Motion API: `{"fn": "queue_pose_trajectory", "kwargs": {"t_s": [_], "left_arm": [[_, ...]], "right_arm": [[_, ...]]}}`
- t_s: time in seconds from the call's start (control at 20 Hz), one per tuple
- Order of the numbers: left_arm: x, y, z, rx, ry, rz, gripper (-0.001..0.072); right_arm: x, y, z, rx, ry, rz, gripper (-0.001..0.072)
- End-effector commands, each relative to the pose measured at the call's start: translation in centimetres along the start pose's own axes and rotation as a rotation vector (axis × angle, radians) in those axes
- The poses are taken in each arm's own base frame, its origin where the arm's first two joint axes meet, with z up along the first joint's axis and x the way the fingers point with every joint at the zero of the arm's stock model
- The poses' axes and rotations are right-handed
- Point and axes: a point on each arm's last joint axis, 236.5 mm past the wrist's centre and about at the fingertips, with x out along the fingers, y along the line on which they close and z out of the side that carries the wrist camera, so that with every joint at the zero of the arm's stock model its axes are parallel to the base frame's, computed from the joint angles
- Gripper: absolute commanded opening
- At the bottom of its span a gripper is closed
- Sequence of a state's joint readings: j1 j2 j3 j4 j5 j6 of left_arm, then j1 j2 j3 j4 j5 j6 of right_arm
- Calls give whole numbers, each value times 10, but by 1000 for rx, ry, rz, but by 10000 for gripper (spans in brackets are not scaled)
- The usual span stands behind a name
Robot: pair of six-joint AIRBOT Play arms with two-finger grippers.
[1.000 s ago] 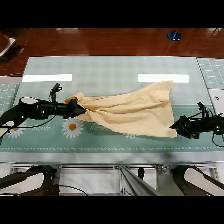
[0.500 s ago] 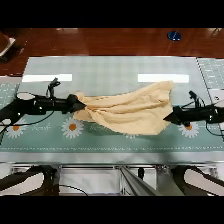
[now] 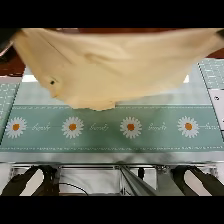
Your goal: Fold the shirts.
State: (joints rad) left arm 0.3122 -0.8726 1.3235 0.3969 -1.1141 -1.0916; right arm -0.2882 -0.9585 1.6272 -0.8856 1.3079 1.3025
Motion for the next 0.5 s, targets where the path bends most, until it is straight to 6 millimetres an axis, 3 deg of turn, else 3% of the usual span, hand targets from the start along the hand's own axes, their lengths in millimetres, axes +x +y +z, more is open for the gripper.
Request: {"fn": "queue_pose_trajectory", "kwargs": {"t_s": [0.0,0.15,0.25,0.35,0.45], "left_arm": [[-84,-67,65,287,-227,158,17],[-139,-100,77,446,-350,382,17],[-167,-134,76,560,-423,441,17],[-203,-161,76,683,-496,511,17],[-244,-174,82,692,-597,554,18]], "right_arm": [[-116,57,59,-173,-296,-133,20],[-179,81,53,-227,-421,-224,20],[-210,86,47,-241,-477,-294,20],[-234,83,39,-228,-511,-369,20],[-246,80,31,-202,-516,-408,20]]}}
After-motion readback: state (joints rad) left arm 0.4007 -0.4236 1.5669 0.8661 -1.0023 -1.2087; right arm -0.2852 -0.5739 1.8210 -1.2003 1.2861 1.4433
